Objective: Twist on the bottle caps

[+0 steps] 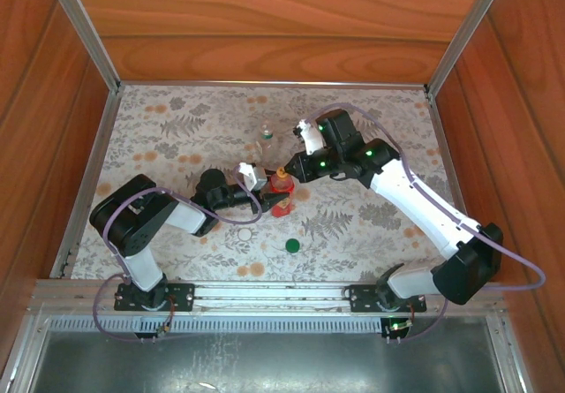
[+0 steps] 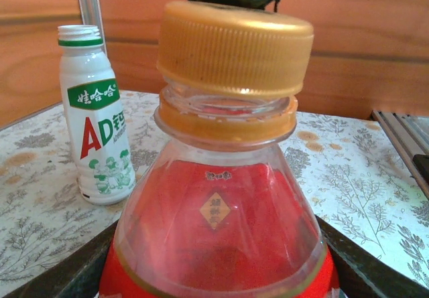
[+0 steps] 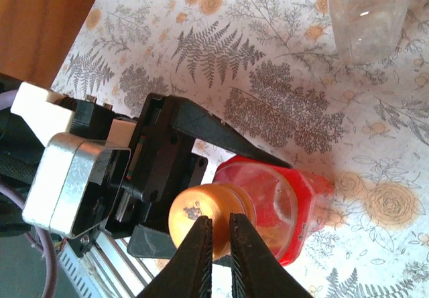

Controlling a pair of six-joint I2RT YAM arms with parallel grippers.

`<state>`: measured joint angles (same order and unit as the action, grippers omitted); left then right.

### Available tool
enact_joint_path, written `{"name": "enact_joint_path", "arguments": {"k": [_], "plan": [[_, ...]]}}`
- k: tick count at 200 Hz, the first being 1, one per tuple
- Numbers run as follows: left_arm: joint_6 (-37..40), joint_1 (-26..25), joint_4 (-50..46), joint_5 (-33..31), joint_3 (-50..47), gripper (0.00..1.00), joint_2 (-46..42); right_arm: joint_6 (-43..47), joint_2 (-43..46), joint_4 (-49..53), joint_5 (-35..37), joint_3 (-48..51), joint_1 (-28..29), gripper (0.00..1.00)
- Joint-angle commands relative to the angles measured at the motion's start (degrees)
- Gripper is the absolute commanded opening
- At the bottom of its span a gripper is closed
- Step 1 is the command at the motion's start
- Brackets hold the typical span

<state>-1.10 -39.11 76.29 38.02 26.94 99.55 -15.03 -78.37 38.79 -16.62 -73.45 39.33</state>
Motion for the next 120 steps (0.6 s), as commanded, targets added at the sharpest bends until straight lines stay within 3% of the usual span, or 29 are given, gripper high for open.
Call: {"name": "enact_joint_path", "arguments": {"k": [1,24,60,120], "plan": [[-0.49,-0.36,-1.46,2.37,0.33,0.62,1.48,-0.42,-0.50,2.54,-1.56,-1.45,0.05,0.17],[-0.50,-0.37,-1.52,2.56,-0.34,0.62,0.86,0.62,0.24,2.86,-0.96,-2.62,0.12,0.25],[-1.90,-0.40,-2.59,4.20,-0.18,0.62,-0.18,7.44,2.48,3.44,1.29,-2.51,0.11,0.47],[-2.35,-0.38,-3.96,5.66,-0.02,0.62,-0.67,8.04,-1.22,5.16,3.80,-5.90,0.12,0.47]]}}
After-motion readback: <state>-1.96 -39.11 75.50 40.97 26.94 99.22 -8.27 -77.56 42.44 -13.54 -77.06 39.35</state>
